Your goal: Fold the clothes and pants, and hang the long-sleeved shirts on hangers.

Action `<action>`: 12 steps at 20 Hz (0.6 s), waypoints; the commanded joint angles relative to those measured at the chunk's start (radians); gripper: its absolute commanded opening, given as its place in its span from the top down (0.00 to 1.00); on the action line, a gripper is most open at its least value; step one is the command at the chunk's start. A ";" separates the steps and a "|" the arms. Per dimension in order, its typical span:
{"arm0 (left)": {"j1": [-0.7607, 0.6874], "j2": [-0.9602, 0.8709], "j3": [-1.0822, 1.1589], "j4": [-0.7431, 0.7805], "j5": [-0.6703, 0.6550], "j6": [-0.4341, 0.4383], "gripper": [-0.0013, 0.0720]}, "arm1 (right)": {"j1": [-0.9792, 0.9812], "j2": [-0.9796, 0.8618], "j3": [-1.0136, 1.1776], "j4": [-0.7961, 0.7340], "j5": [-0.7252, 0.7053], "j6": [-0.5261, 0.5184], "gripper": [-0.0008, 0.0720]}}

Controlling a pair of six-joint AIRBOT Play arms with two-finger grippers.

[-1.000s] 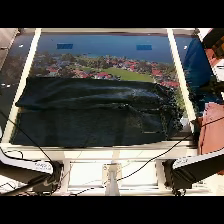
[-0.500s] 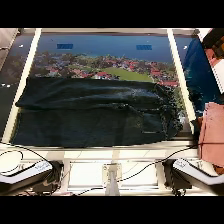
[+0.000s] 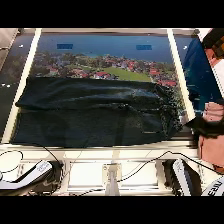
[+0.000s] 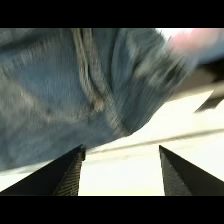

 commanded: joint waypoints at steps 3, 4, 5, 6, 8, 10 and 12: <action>-0.006 0.005 -0.036 -0.060 0.084 0.008 0.94 | 0.027 0.020 -0.204 0.076 -0.107 0.077 0.28; -0.013 0.005 -0.037 -0.060 0.095 0.008 0.94 | 0.027 0.020 -0.204 0.100 -0.161 0.100 0.28; -0.015 0.005 -0.037 -0.060 0.101 0.009 0.94 | 0.027 0.020 -0.204 0.098 -0.200 0.096 0.28; -0.020 0.005 -0.037 -0.060 0.105 0.009 0.94 | 0.027 0.018 -0.204 0.046 -0.233 0.097 0.28; -0.020 0.005 -0.037 -0.060 0.110 0.009 0.94 | 0.026 -0.008 -0.204 -0.079 -0.246 0.119 0.28; -0.020 0.005 -0.037 -0.060 0.114 0.009 0.94 | 0.026 -0.063 -0.204 -0.089 -0.265 0.120 0.27; -0.020 0.005 -0.037 -0.068 0.114 0.008 0.94 | 0.026 -0.137 -0.203 -0.025 -0.312 0.118 0.27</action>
